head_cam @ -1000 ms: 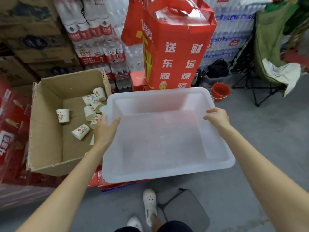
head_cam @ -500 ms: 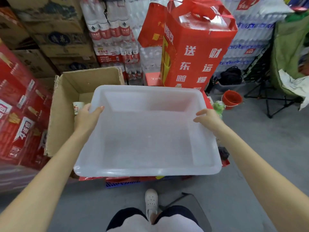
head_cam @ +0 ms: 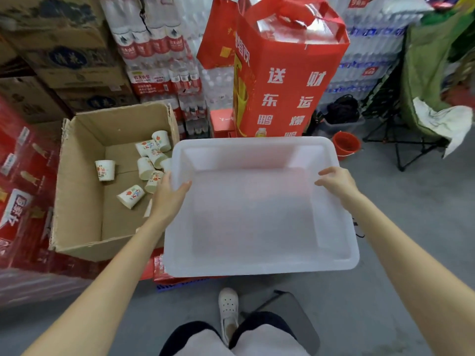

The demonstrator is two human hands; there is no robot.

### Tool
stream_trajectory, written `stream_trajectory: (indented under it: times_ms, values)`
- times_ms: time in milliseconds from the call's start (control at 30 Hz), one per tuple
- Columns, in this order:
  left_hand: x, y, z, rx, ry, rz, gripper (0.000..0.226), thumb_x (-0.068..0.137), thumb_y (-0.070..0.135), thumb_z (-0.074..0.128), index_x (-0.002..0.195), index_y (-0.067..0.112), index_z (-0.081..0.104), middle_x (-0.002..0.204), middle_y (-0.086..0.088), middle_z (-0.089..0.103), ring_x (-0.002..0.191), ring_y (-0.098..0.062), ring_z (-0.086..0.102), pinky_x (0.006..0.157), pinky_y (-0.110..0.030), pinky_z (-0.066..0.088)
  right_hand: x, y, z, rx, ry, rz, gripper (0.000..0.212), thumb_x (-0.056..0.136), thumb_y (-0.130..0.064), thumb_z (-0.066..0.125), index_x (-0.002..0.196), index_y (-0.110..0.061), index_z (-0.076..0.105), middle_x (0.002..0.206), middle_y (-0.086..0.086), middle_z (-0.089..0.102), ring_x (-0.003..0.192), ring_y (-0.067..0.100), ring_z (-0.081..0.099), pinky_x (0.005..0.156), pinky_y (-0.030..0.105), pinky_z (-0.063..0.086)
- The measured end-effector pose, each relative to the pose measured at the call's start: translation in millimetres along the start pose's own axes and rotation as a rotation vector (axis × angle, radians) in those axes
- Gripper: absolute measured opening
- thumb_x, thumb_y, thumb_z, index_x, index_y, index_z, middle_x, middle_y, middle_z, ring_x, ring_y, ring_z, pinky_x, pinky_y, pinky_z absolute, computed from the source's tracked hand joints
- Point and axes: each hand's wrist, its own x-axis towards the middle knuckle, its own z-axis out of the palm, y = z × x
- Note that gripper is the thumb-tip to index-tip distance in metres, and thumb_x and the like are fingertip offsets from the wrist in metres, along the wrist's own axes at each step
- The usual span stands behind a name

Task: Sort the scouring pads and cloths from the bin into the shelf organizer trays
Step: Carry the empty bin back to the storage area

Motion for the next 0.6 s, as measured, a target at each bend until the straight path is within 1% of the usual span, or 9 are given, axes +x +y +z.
stream_trajectory:
  times_ms: [33, 133, 200, 267, 333, 467, 500, 600]
  values:
    - [1, -1, -1, 0.018, 0.004, 0.004, 0.046, 0.094, 0.033, 0.057, 0.136, 0.019, 0.046, 0.124, 0.006, 0.051, 0.112, -0.017, 0.05, 0.093, -0.038, 0.044, 0, 0, 0, 0.01, 0.006, -0.012, 0.03, 0.079, -0.01, 0.068, 0.109, -0.014, 0.067, 0.125, 0.012, 0.056, 0.106, 0.026, 0.053, 0.082, 0.03, 0.042]
    - [4, -3, -1, 0.028, 0.014, -0.003, 0.055, 0.088, 0.043, 0.058, 0.138, 0.024, 0.043, 0.131, 0.001, 0.054, 0.118, -0.024, 0.052, 0.098, -0.048, 0.046, -1, 3, 1, 0.024, 0.006, -0.041, 0.029, 0.081, -0.011, 0.067, 0.109, -0.015, 0.066, 0.128, 0.013, 0.049, 0.093, 0.022, 0.051, 0.077, 0.03, 0.04]
    - [3, -4, 3, 0.009, 0.027, -0.014, 0.055, 0.09, 0.036, 0.059, 0.139, 0.022, 0.04, 0.132, -0.002, 0.054, 0.119, -0.024, 0.052, 0.098, -0.045, 0.045, -1, 6, 1, 0.027, 0.024, -0.059, 0.029, 0.081, -0.011, 0.066, 0.109, -0.017, 0.066, 0.129, 0.014, 0.047, 0.087, 0.021, 0.052, 0.075, 0.03, 0.041]
    - [1, -5, 10, -0.006, 0.046, -0.017, 0.054, 0.093, 0.028, 0.058, 0.141, 0.018, 0.037, 0.134, -0.003, 0.052, 0.12, -0.024, 0.05, 0.095, -0.04, 0.043, -4, 9, 2, 0.023, 0.033, -0.068, 0.029, 0.081, -0.012, 0.066, 0.109, -0.018, 0.066, 0.13, 0.014, 0.046, 0.084, 0.02, 0.052, 0.075, 0.031, 0.042]
    - [0, -6, 13, -0.007, 0.062, -0.037, 0.054, 0.094, 0.028, 0.057, 0.142, 0.016, 0.034, 0.136, -0.005, 0.051, 0.121, -0.026, 0.049, 0.094, -0.04, 0.043, -7, 10, 4, 0.023, 0.022, -0.063, 0.028, 0.081, -0.013, 0.066, 0.108, -0.02, 0.066, 0.13, 0.013, 0.045, 0.085, 0.021, 0.053, 0.076, 0.031, 0.042]
    - [5, -8, 6, -0.039, 0.06, -0.067, 0.056, 0.094, 0.033, 0.056, 0.142, 0.016, 0.034, 0.135, -0.007, 0.052, 0.121, -0.028, 0.051, 0.1, -0.049, 0.045, -8, -1, 6, 0.05, 0.046, -0.074, 0.027, 0.078, -0.015, 0.067, 0.105, -0.022, 0.066, 0.129, 0.012, 0.046, 0.104, 0.027, 0.054, 0.087, 0.036, 0.046]
    - [6, -7, 3, -0.045, 0.058, -0.075, 0.057, 0.093, 0.034, 0.057, 0.142, 0.017, 0.034, 0.135, -0.007, 0.052, 0.122, -0.028, 0.051, 0.1, -0.051, 0.045, -7, -4, 6, 0.062, 0.052, -0.08, 0.026, 0.078, -0.015, 0.067, 0.103, -0.023, 0.066, 0.128, 0.012, 0.047, 0.106, 0.027, 0.054, 0.088, 0.037, 0.047]
    - [7, -7, -2, -0.05, 0.05, -0.092, 0.059, 0.092, 0.037, 0.057, 0.143, 0.018, 0.035, 0.136, -0.007, 0.052, 0.123, -0.029, 0.051, 0.1, -0.052, 0.045, -4, -10, 8, 0.067, 0.057, -0.099, 0.025, 0.076, -0.013, 0.069, 0.1, -0.021, 0.066, 0.128, 0.013, 0.049, 0.104, 0.026, 0.054, 0.087, 0.036, 0.046]
